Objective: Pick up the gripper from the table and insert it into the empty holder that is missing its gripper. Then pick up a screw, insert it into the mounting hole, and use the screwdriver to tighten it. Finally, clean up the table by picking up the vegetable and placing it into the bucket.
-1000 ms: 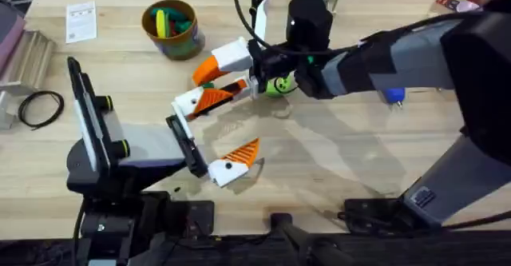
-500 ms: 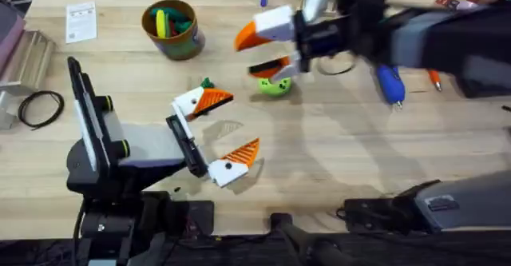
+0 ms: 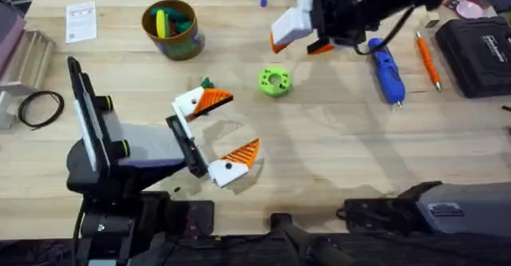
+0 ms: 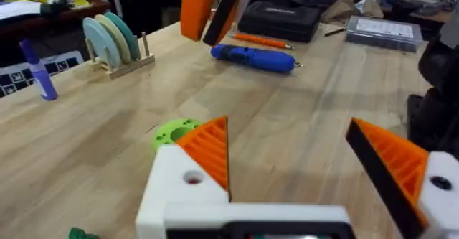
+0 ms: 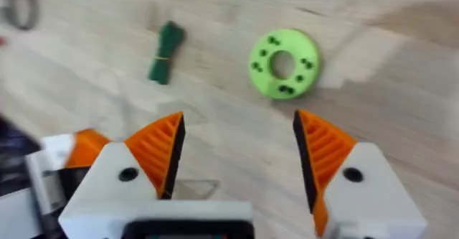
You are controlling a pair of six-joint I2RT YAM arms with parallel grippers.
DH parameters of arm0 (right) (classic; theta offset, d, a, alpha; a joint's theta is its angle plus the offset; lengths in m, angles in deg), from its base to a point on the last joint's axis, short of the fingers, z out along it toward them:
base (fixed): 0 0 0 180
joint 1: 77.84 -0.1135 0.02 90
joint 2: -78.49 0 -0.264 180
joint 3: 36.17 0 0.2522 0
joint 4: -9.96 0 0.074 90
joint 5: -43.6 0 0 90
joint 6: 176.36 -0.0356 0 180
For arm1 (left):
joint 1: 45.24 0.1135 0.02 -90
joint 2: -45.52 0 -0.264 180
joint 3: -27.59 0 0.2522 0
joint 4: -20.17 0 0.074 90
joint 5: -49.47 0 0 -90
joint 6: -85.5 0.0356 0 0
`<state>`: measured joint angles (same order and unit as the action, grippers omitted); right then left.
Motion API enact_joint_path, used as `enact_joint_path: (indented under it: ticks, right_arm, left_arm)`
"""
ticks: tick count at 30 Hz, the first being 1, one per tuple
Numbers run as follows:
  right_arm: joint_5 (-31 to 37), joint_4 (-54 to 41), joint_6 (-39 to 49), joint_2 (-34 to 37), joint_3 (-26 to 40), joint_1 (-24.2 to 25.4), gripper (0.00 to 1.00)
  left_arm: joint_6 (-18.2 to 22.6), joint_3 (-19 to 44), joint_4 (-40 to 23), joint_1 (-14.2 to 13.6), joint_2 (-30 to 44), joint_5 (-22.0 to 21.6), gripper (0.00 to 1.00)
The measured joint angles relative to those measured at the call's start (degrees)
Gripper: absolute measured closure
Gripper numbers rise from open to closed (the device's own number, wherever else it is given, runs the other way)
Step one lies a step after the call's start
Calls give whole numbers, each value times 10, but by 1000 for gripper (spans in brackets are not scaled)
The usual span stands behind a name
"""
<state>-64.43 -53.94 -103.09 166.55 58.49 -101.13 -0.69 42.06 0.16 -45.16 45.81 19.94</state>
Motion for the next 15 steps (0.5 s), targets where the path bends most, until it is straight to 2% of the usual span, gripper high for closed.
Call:
enact_joint_path:
  ticks: [5, 15]
  right_arm:
    - [121, -74, 32, 49, 52, -46, 140]
    - [208, -96, 36, 154, 77, -100, 140]
  left_arm:
    - [0, 0, 0, 0, 0, 0, 15]
    - [0, 0, 0, 0, 0, 0, 15]
